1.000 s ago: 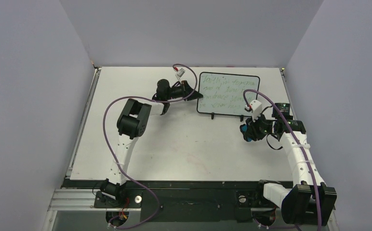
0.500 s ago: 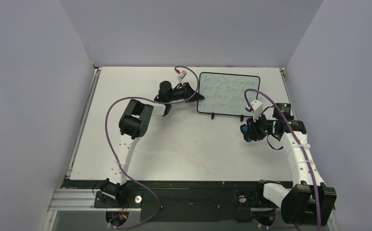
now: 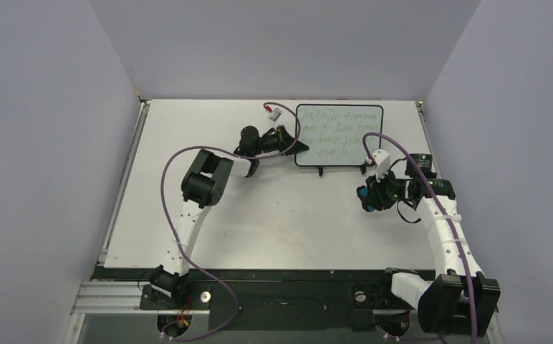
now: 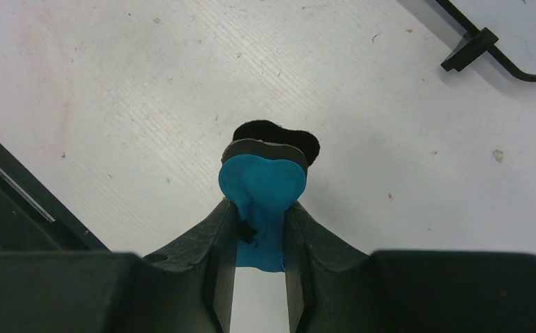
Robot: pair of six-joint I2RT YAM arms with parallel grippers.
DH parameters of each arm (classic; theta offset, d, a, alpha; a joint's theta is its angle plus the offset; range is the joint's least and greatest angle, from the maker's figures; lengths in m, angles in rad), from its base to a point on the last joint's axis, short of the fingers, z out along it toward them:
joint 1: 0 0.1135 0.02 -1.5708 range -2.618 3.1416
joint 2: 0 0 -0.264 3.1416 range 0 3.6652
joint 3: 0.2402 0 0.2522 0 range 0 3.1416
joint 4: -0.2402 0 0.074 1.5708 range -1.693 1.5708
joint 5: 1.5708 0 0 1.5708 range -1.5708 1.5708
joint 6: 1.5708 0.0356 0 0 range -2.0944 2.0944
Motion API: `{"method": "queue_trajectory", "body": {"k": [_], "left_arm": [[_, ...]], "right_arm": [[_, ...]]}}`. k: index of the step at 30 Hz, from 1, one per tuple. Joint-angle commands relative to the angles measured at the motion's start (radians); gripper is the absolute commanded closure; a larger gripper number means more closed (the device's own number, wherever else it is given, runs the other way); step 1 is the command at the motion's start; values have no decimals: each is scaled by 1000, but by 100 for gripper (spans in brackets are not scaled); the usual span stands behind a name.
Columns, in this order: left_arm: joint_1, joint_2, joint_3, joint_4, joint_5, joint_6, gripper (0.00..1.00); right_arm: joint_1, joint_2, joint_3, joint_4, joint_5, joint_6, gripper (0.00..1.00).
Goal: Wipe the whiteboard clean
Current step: Pick up the whiteboard from the whiteboard stand, then hold the whiteboard at the center of the board.
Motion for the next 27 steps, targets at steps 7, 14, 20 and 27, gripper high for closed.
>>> {"method": "queue_trajectory", "body": {"k": [7, 14, 20, 27], "left_arm": [[34, -216, -16, 15, -147, 62, 100], [16, -321, -3, -98, -211, 84, 100], [8, -433, -73, -113, -231, 89, 100], [-57, -824, -502, -270, -443, 222, 100]], "right_arm": [[-23, -26, 10, -10, -57, -28, 100], [-37, -43, 27, -36, -90, -50, 100], [-76, -70, 106, -156, -116, -103, 100], [-71, -82, 359, -439, -124, -221, 100]]}}
